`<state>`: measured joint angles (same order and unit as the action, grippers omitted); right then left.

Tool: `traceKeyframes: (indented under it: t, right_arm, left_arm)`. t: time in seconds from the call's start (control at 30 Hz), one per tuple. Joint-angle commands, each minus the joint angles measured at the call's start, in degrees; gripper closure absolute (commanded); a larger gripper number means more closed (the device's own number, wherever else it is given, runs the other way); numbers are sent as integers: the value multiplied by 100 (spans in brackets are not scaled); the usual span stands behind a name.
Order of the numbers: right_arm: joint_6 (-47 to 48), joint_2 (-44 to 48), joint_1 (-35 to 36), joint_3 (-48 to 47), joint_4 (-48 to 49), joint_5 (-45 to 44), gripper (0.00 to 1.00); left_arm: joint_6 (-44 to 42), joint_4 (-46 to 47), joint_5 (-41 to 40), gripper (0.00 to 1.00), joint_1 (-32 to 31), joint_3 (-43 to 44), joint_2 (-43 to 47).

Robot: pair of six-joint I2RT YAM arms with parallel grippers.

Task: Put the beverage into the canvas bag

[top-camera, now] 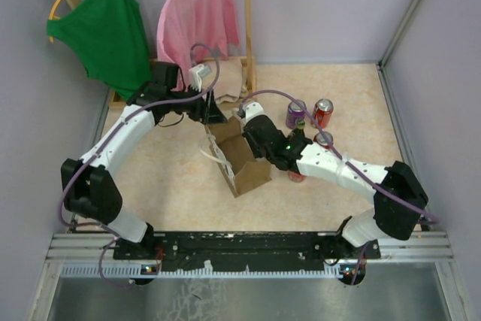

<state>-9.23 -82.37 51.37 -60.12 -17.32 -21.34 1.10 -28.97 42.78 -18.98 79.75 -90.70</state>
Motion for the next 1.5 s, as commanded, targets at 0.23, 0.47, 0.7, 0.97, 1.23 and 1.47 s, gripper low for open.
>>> traceKeyframes:
  t: [0.23,0.47,0.7,0.97,1.23,1.47]
  right_arm:
    - [-117,48,40,-29,115,9,86]
    - [-148,-12,39,-45,111,35,86]
    - [-149,-84,39,-58,97,7,86]
    - [-183,-122,42,-36,81,-2,86]
    - [-210,-55,40,21,36,-18,86]
    - [-202,-122,40,21,89,57,86]
  left_arm:
    - [737,-505,-1286,30,-33,-1190,1050]
    - [784,-520,-1553,30,-35,-1528,1122]
    - [1063,-234,-1315,30,-151,-1663,867]
    - [1423,-2,-1099,30,-235,-1381,441]
    - [1532,-174,-939,30,-255,-1015,414]
    - [1613,-223,-767,31,-263,-1328,523]
